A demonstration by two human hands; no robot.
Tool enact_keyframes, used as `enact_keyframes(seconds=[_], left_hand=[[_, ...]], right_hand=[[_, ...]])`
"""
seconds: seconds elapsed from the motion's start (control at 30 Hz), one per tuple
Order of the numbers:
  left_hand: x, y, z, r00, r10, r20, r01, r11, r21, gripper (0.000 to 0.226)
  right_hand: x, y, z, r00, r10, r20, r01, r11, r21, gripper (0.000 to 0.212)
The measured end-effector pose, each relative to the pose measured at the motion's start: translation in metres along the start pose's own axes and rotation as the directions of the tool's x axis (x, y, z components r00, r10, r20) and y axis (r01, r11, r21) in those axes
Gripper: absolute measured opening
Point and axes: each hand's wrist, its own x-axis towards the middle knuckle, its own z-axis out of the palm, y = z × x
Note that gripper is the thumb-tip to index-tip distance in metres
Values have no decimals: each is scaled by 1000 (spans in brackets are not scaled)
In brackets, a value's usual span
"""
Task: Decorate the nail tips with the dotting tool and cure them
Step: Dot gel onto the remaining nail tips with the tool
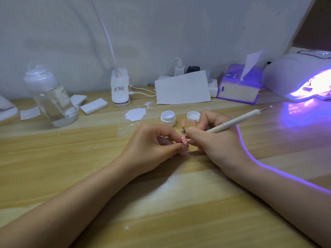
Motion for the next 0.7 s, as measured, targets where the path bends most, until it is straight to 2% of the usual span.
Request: enact_keyframes(seconds=[0.13,0.47,0.7], left_hand=[[0,0,0,1000,-1,4,1,1000,0,10],[0,-1,0,1000,-1,6,1,1000,18,21],[0,-2,-1,1000,-3,6,3,1000,18,16]], right_hand=[[0,-1,0,1000,2,-12,-3,1000,-10,36],[-2,-3,0,1000,-10,21,9,999,33,38],[-1,-2,0,1000,-21,22,20,999,46,38]])
